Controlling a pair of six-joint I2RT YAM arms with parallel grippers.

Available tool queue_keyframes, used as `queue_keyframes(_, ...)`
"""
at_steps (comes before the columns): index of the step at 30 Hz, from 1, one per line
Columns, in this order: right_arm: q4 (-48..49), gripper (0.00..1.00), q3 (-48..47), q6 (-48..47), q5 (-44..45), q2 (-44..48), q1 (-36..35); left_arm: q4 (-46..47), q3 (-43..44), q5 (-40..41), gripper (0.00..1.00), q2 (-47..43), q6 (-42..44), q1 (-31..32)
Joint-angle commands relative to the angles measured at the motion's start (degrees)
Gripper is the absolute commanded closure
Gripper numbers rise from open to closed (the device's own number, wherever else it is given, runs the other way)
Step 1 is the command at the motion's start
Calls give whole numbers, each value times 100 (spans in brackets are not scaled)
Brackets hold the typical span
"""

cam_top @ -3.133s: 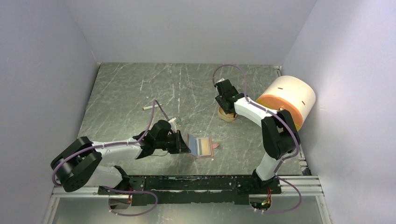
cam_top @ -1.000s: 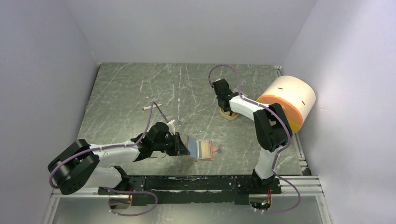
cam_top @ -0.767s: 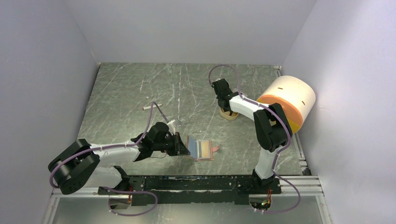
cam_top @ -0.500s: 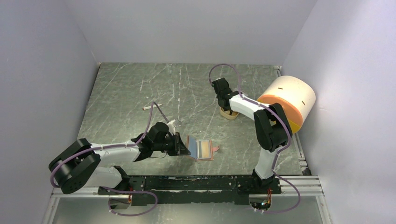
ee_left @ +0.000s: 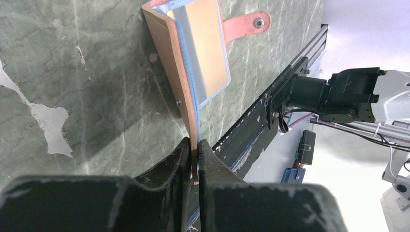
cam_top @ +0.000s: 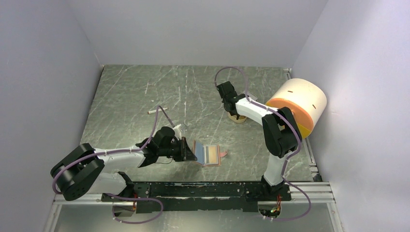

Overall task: Put the credit cards into the card holder
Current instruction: Pick up the credit card from the storage box.

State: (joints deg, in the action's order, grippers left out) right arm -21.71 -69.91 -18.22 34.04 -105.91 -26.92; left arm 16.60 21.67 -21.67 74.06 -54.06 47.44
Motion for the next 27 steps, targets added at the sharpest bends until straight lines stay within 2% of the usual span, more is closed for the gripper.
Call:
queue_keyframes(1, -349, 98, -182, 301, -67, 149, -85, -74, 3, 103, 86, -73, -94, -24)
queue_keyframes(10, -859, 100, -182, 720, -92, 512, -129, -240, 6, 201, 76, -50, -172, -24)
queue_keyframes(21, -1365, 100, -96, 1631, -121, 1299, -189, -126, -143, 328, 76, 64, -485, -24)
queue_keyframes(25, -1444, 100, -79, 1995, -537, 1773, -253, -157, -191, 431, 75, 80, -574, -23)
queue_keyframes(27, -1382, 100, -4, 2182, -937, 2177, -289, -106, -182, 397, 80, 128, -598, -24)
